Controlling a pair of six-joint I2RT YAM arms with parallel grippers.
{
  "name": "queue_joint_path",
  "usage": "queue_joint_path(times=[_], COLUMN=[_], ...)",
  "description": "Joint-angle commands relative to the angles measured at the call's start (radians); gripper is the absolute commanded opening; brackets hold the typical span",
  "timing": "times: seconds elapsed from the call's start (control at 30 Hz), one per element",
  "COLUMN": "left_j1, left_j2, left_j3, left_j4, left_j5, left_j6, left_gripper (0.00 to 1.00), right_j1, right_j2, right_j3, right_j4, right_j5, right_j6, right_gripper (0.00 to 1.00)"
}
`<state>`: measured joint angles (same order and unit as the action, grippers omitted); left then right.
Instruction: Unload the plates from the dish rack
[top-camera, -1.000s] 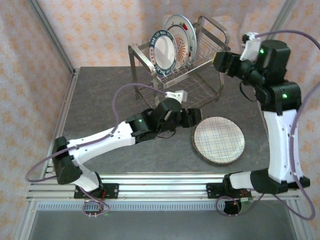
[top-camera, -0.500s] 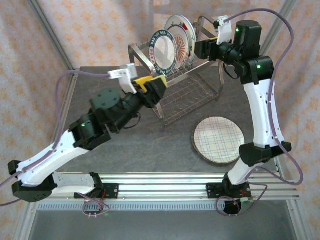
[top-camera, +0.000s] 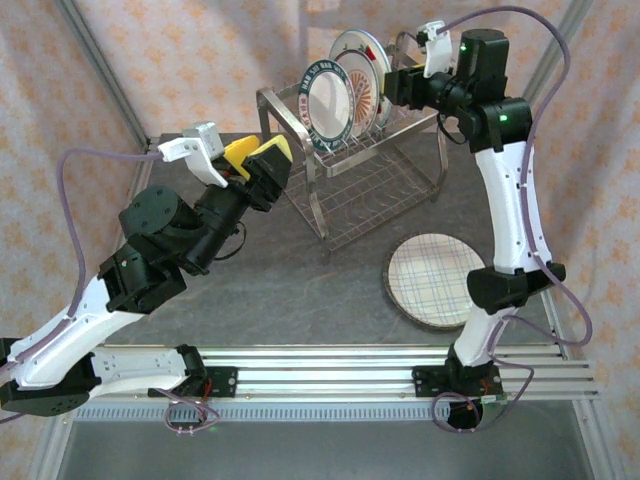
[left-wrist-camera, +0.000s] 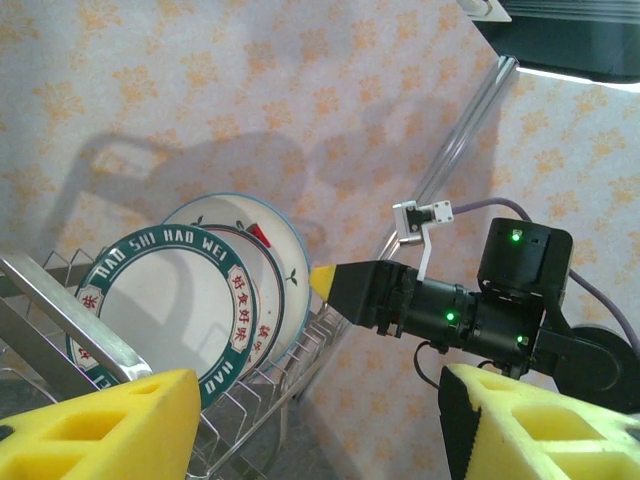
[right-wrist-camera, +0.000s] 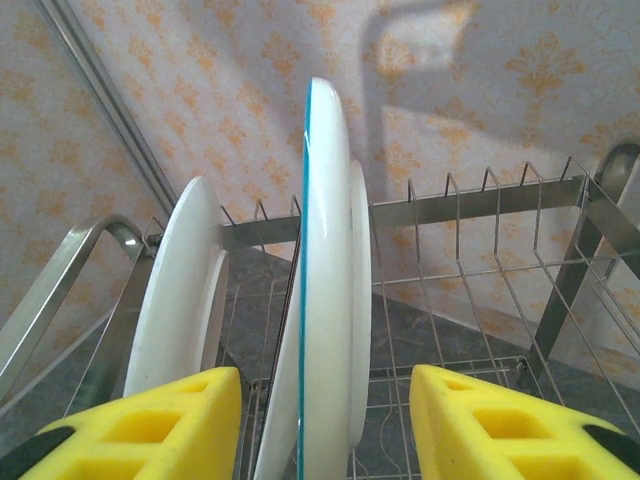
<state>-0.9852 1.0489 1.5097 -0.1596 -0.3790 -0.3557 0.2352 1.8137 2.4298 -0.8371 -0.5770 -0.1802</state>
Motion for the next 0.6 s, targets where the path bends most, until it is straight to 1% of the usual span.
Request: queue_joint_path(times=[0.0, 0.2, 0.3, 0.57], left_j1=[0.010, 0.013, 0.012, 0.012], left_j2=[-0.004, 0.001, 0.003, 0.008], left_j3=[-0.013, -0.017, -0.018, -0.019], left_j4=[0.012, 0.015, 0.015, 0.023], left_j5=[-0.022, -0.011, -0.008, -0.002], left_j6=[0.023, 0.012, 0.005, -0.005], left_gripper=[0.64, 0.65, 0.65, 0.65], right_j1=[0.006, 0.013, 0.015, 0.019], right_j2=[0.025, 0.086, 0.098, 0.126], right_j3=[0.059, 0.135, 0.147, 0.160], right_j4=[0.011, -0.014, -0.011, -0.001], right_j5=[-0.020, -0.015, -0.005, 0.013], right_j6=[0.005, 0.008, 0.013, 0.034], right_gripper=[0.47, 0.45, 0.43, 0.34])
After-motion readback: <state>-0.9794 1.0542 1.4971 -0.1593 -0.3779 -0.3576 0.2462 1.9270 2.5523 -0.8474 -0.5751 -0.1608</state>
